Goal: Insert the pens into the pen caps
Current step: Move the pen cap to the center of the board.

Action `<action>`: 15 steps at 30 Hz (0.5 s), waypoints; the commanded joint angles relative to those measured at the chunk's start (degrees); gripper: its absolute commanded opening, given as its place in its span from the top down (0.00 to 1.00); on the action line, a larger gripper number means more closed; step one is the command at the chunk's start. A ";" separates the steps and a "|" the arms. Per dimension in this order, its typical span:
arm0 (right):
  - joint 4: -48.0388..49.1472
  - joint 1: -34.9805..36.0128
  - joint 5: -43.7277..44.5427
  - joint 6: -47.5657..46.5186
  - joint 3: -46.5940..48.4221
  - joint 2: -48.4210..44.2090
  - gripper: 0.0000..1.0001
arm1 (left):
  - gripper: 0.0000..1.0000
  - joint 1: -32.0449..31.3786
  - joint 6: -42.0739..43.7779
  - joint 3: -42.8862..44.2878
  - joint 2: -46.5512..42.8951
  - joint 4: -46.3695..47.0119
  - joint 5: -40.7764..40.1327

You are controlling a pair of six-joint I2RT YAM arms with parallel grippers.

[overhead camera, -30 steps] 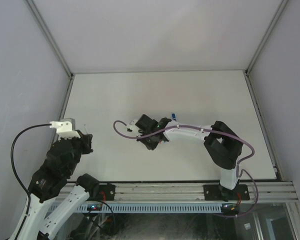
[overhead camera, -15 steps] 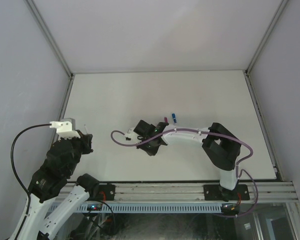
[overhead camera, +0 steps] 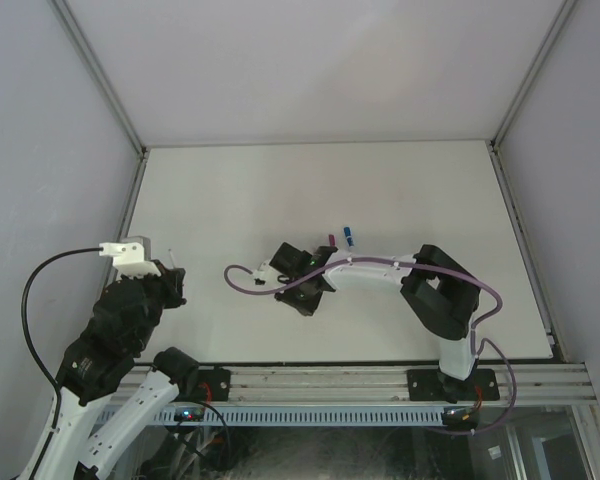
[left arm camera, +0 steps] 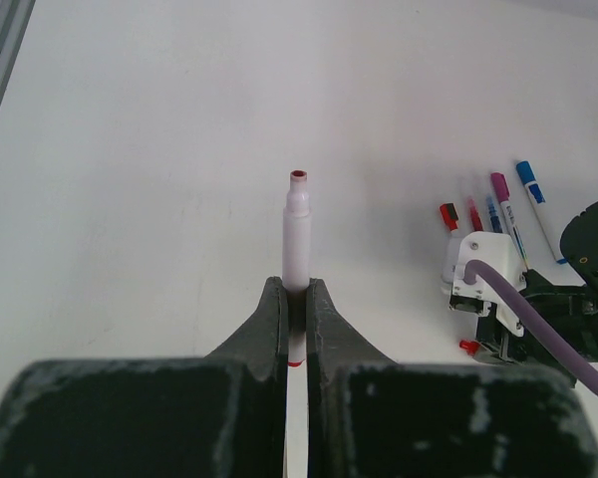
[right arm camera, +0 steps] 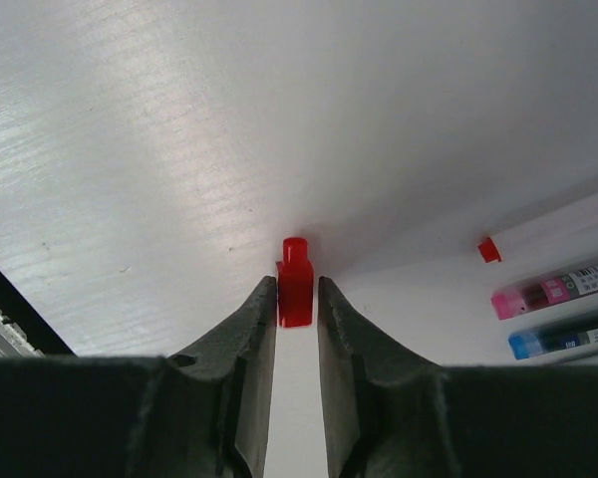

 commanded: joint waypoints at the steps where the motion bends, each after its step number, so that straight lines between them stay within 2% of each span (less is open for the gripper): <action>1: 2.17 -0.05 -0.04 -0.03 -0.09 -1.39 0.75 | 1.00 0.16 0.14 0.71 -0.04 1.73 -0.54; 3: 3.02 0.00 0.36 0.71 -0.61 -2.72 0.68 | 1.00 0.12 0.13 0.64 -0.16 1.75 -0.47; 8: 6.21 -0.19 2.14 4.34 -2.40 -5.91 0.59 | 1.00 0.16 0.14 0.64 -0.34 1.82 -0.55; 12: 9.65 -0.12 11.72 14.22 -4.93 -8.59 0.52 | 1.00 0.16 0.07 0.63 -0.60 1.82 -0.71; 15: 13.62 -0.09 17.96 22.39 -8.36 -13.34 0.40 | 1.00 0.16 0.09 0.58 -0.52 1.82 -0.66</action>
